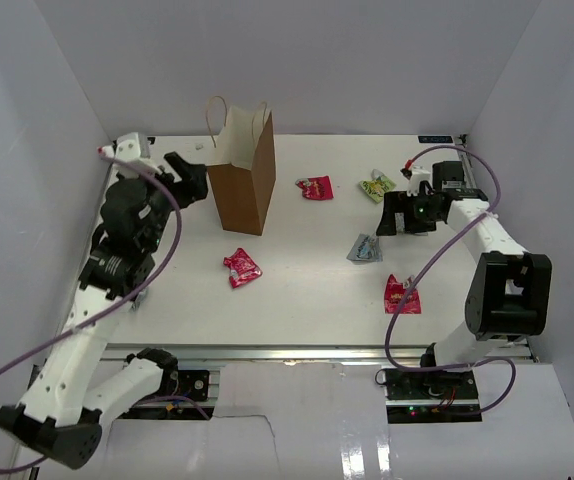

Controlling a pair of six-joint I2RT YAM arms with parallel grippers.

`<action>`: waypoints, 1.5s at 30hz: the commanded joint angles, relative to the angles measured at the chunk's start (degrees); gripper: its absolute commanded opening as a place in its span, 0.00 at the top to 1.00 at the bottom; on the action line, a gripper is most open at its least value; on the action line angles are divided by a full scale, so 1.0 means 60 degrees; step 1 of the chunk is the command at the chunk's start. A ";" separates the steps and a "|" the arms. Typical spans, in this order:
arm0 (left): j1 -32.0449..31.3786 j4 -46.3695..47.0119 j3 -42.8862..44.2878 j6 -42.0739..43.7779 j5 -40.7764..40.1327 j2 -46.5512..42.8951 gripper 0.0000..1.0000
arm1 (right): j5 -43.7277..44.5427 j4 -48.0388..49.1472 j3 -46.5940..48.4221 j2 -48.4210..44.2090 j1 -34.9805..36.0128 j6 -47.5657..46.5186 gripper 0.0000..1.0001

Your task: Place the snacks into the paper bag

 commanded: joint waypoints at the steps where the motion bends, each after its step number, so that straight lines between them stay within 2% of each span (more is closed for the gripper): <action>1: -0.0035 -0.0855 -0.1464 -0.1148 -0.0505 -0.1438 0.14 | 0.0293 0.0045 -0.0206 0.0081 0.0655 0.1613 0.00; 4: -0.0035 -0.1470 -0.2783 -0.2145 -0.0461 -0.2596 0.14 | 0.0836 0.0528 -0.0323 0.0708 0.1066 0.2743 0.01; 5: -0.0035 -0.1616 -0.3062 -0.2381 -0.0418 -0.2860 0.14 | 0.0895 0.0559 -0.0324 0.0856 0.1154 0.2935 0.05; 9: -0.0035 -0.2246 -0.4277 -0.3363 -0.0329 -0.3988 0.14 | 0.1393 0.0997 -0.0338 0.1267 0.1374 0.3347 0.07; 14: -0.0035 -0.2672 -0.4837 -0.4097 -0.0417 -0.4926 0.13 | 0.2433 0.1233 -0.0324 0.1721 0.1930 0.3420 0.14; 20: -0.0035 -0.2951 -0.4998 -0.4420 -0.0359 -0.5001 0.12 | 0.3166 0.1482 -0.0338 0.2058 0.2180 0.3552 0.23; 23: -0.0020 -0.2965 -0.5027 -0.4508 -0.0315 -0.4943 0.12 | 0.3401 0.1526 -0.0353 0.2220 0.2166 0.3538 0.32; 24: -0.0035 -0.2965 -0.5028 -0.4522 -0.0300 -0.4899 0.12 | 0.3430 0.1570 -0.0367 0.2264 0.2166 0.3523 0.41; 26: -0.0035 -0.2965 -0.5028 -0.4566 -0.0300 -0.4870 0.12 | 0.3488 0.1614 -0.0426 0.2337 0.2166 0.3479 0.50; 27: -0.0035 -0.2965 -0.5028 -0.4566 -0.0285 -0.4840 0.12 | 0.3561 0.1629 -0.0441 0.2337 0.2166 0.3465 0.59; 29: -0.0035 -0.2936 -0.5042 -0.4581 -0.0300 -0.4811 0.12 | 0.3650 0.1687 -0.0470 0.2337 0.2151 0.3406 0.67; 30: -0.0035 -0.2936 -0.5042 -0.4596 -0.0300 -0.4825 0.12 | 0.3650 0.1688 -0.0470 0.2323 0.2151 0.3362 0.75; 34: -0.0020 -0.2922 -0.5086 -0.4625 -0.0329 -0.4825 0.12 | 0.3519 0.1906 -0.0572 0.1711 0.2151 0.2997 0.89; 35: -0.0035 -0.2921 -0.5115 -0.4654 -0.0329 -0.4840 0.12 | 0.3330 0.2139 -0.0587 0.1504 0.2151 0.2662 0.92; 37: -0.0035 -0.2892 -0.5130 -0.4698 -0.0329 -0.4840 0.12 | 0.2964 0.2462 -0.0660 0.0804 0.2151 0.2149 0.92; 38: -0.0020 -0.2834 -0.5145 -0.4727 -0.0315 -0.4854 0.12 | 0.2643 0.2609 -0.0646 0.0538 0.2151 0.1262 0.92; 41: -0.0035 -0.2673 -0.5233 -0.4771 -0.0242 -0.4811 0.12 | 0.0171 0.2742 -0.0398 -0.0429 0.2151 -0.0339 0.92; 42: -0.0035 -0.2643 -0.5247 -0.4786 -0.0227 -0.4782 0.12 | -0.1344 0.2742 -0.0150 -0.0649 0.2151 -0.1345 0.92; 45: -0.0035 -0.2555 -0.5291 -0.4786 -0.0183 -0.4679 0.12 | -0.3433 0.2553 0.0827 -0.1251 0.2428 -0.2581 0.92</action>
